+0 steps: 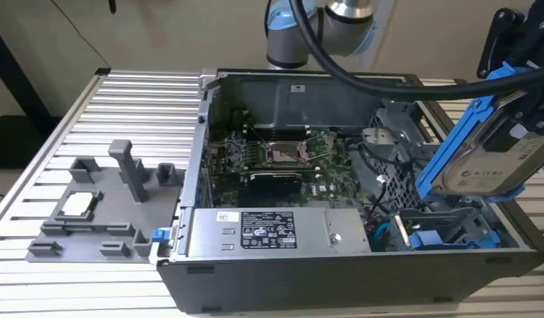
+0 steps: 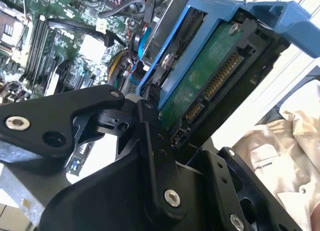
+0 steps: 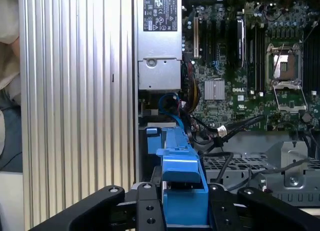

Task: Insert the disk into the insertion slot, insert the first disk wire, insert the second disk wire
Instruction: 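Insert the disk into the insertion slot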

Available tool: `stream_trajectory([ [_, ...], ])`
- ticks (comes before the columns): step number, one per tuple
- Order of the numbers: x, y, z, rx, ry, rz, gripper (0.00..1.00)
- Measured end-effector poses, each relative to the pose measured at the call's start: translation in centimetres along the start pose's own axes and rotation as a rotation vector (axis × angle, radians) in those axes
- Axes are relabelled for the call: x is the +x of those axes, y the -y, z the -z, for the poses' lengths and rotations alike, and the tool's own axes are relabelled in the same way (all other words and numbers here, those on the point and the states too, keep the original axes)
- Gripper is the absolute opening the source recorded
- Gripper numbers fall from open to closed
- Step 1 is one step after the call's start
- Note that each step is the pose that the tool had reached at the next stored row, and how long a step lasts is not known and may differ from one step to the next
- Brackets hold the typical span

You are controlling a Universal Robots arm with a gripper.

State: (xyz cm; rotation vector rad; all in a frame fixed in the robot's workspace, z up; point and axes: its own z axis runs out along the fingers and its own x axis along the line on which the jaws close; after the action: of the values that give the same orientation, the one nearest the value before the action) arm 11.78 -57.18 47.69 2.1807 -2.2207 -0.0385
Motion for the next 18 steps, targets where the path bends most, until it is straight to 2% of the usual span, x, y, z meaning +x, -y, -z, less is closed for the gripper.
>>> stream_trajectory([
  [18, -0.01, 0.06, -1.68, 0.0, 0.0001, 0.0, 0.33],
])
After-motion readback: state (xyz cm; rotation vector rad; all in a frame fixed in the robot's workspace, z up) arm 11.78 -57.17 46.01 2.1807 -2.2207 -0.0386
